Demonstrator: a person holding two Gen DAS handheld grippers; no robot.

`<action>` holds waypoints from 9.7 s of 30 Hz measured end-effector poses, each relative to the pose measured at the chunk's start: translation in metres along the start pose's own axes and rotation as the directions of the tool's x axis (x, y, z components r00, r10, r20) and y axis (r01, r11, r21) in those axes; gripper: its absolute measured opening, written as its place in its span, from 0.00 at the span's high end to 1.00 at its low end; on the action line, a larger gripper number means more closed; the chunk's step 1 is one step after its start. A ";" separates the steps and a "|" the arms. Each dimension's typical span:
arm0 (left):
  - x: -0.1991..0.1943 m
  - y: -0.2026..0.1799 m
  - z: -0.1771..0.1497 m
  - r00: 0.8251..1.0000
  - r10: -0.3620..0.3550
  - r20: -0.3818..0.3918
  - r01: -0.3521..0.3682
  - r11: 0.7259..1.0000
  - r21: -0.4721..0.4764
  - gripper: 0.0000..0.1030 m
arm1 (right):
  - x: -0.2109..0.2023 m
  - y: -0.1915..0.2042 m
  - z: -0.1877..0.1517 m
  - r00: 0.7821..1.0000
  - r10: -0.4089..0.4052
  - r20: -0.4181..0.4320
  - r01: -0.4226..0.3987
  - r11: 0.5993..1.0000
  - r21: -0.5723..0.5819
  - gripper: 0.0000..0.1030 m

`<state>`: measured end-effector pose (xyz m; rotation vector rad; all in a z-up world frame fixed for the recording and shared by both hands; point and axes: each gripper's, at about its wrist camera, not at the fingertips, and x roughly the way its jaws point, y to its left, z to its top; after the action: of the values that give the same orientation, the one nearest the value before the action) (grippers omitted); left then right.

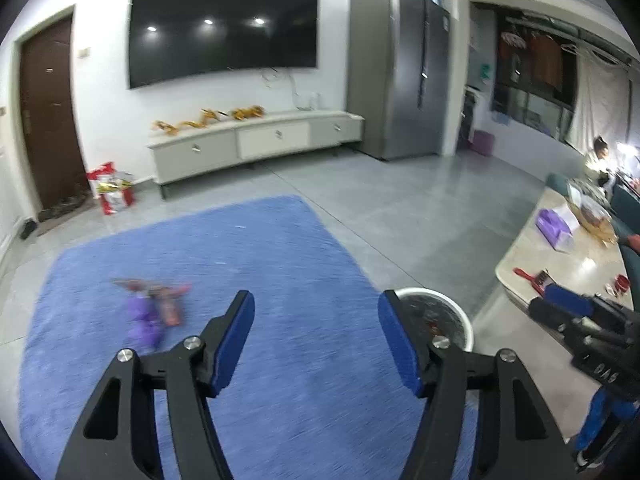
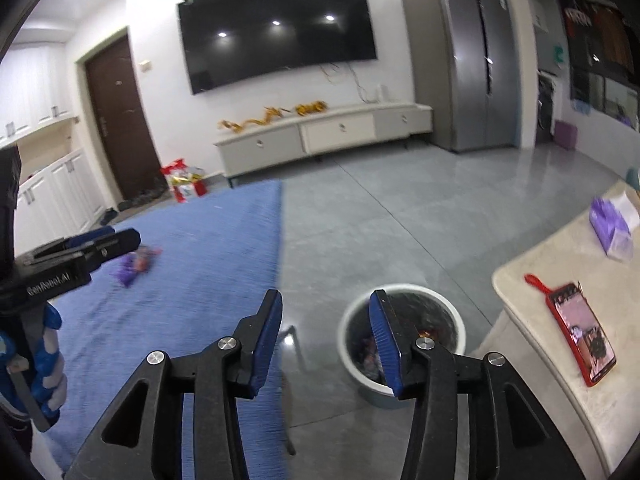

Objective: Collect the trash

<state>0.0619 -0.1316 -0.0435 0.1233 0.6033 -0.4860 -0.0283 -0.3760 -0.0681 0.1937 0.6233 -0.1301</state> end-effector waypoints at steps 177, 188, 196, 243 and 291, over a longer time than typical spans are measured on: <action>-0.026 0.008 -0.014 0.981 0.192 -0.011 -0.189 0.974 0.125 0.64 | 0.009 0.065 0.001 0.961 0.276 0.006 -0.274 0.956 -0.103 0.83; 0.025 -0.048 -0.014 0.986 0.145 -0.082 -0.121 0.961 0.248 0.64 | 0.031 -0.003 -0.015 0.974 0.227 -0.003 -0.227 0.974 0.023 0.83; 0.077 -0.096 -0.013 0.984 0.081 -0.156 -0.028 0.948 0.316 0.64 | 0.052 -0.055 -0.033 0.985 0.168 -0.033 -0.163 0.979 0.125 0.83; 0.158 -0.102 0.020 0.953 -0.180 -0.245 0.210 0.972 0.101 0.38 | 0.133 -0.113 -0.052 0.961 -0.104 -0.255 0.153 0.972 0.179 0.53; -0.100 0.109 -0.011 0.922 0.349 0.169 -0.327 0.934 -0.144 0.13 | -0.020 0.170 0.041 0.989 0.045 0.143 -0.011 0.972 -0.234 0.03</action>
<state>0.0362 0.0077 0.0019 0.0699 0.4067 -0.1235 0.0092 -0.2177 0.0005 -0.0340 0.4831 -0.0425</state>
